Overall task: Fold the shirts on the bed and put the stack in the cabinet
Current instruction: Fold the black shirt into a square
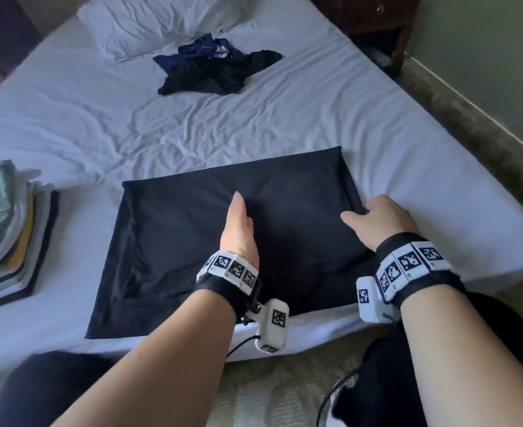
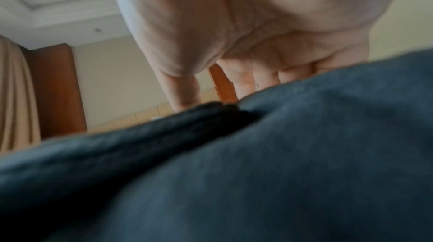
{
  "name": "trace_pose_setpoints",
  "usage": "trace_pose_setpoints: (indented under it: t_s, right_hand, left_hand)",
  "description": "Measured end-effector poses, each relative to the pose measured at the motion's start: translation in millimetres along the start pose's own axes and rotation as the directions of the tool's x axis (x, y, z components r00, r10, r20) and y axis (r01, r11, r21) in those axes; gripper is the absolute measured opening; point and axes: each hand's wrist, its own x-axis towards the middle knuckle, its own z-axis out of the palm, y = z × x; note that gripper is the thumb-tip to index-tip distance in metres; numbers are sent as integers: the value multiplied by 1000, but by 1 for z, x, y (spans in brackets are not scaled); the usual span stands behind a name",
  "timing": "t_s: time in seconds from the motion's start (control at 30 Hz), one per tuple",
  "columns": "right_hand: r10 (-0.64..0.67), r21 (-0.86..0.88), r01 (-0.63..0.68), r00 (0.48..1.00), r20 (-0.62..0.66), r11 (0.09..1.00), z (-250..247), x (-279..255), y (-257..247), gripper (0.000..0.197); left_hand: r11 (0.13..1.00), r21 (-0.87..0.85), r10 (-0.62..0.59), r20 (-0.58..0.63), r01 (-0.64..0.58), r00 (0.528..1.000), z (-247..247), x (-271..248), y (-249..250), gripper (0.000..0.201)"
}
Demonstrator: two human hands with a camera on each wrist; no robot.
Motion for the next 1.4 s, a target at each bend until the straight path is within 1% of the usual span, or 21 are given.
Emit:
trace_pose_setpoints:
  t_s: [0.03, 0.07, 0.1, 0.17, 0.23, 0.27, 0.37, 0.43, 0.5, 0.57, 0.67, 0.77, 0.87, 0.97, 1.03, 1.13, 1.17, 1.23, 1.3, 1.37, 1.4]
  right_hand:
    - [-16, 21, 15, 1000, 23, 1000, -4, 0, 1, 34]
    - [-33, 40, 31, 998, 56, 999, -8, -1, 1, 31]
    - [-55, 65, 49, 994, 91, 997, -10, 0, 3, 28]
    - [-103, 116, 87, 985, 139, 989, -10, 0, 4, 24]
    - [-131, 191, 99, 978, 164, 977, -6, -2, 0, 36]
    - [-131, 214, 90, 974, 183, 973, -5, -4, -2, 42]
    - [-106, 112, 85, 977, 188, 990, -1, -14, -8, 33]
    - [-86, -8, 88, 985, 152, 996, -2, -25, -14, 21]
    - [-79, -44, 88, 983, 165, 995, -6, -35, -29, 14]
    - [-119, -13, 123, 978, 174, 992, -15, -46, -56, 13]
    - [-233, 74, 225, 963, 138, 972, -31, -68, -111, 8]
    - [-358, 77, 351, 926, 117, 933, -27, -96, -177, 14]
    - [-500, 44, 500, 851, 162, 865, 5, -132, -241, 22]
    - [-580, 85, 587, 747, 326, 805, 56, -170, -282, 23]
    - [-548, 183, 528, 704, 452, 830, 92, -185, -289, 38]
    - [-421, 268, 325, 734, 533, 907, 126, -183, -279, 50]
    - [-395, 253, 305, 751, 529, 918, 132, -176, -273, 55]
    - [-378, 119, 374, 760, 529, 920, 141, -163, -260, 62]
    - [-385, -15, 468, 744, 546, 884, 149, -154, -246, 76]
    - [-401, -64, 512, 739, 542, 857, 158, -152, -238, 88]
    - [-400, -72, 516, 737, 544, 854, 161, -152, -236, 92]
  left_hand:
    - [995, 90, 35, 14, -36, 999, -1, -1, 3, 78]
    - [989, 130, 58, 62, -66, 996, -3, 3, 1, 81]
    - [982, 155, 95, 67, -104, 993, -3, 3, 0, 82]
    - [997, 67, 20, 58, -24, 998, -1, 1, 2, 73]
    - [999, -22, -22, 45, 23, 999, 3, 0, 3, 67]
    - [1000, 10, -29, 57, 29, 998, 4, -2, 6, 68]
    - [985, 173, -3, 68, -9, 998, 5, -12, 18, 87]
    - [992, 123, -24, 99, 12, 995, 3, -19, 32, 87]
    - [998, -11, -54, 134, 56, 990, 5, -30, 52, 78]
    - [993, -105, -46, 105, 57, 993, 3, -34, 72, 73]
    - [999, -15, -33, 75, 35, 997, -15, -40, 112, 69]
    - [986, 153, -82, 148, 59, 986, -58, -49, 159, 67]
    - [945, 307, -168, 160, 113, 973, -115, -51, 189, 71]
    - [913, 357, -236, 71, 196, 969, -171, -49, 189, 73]
    - [886, 395, -255, -20, 242, 967, -199, -49, 176, 64]
    - [817, 536, -186, -105, 213, 977, -224, -43, 160, 26]
    - [791, 578, -161, -119, 200, 980, -228, -40, 159, 23]
    - [726, 661, -160, -105, 189, 981, -228, -38, 165, 28]
    - [671, 720, -155, -100, 179, 983, -227, -38, 175, 26]
    - [616, 765, -124, -140, 187, 982, -232, -33, 182, 17]
    - [582, 789, -110, -167, 199, 980, -236, -30, 184, 18]
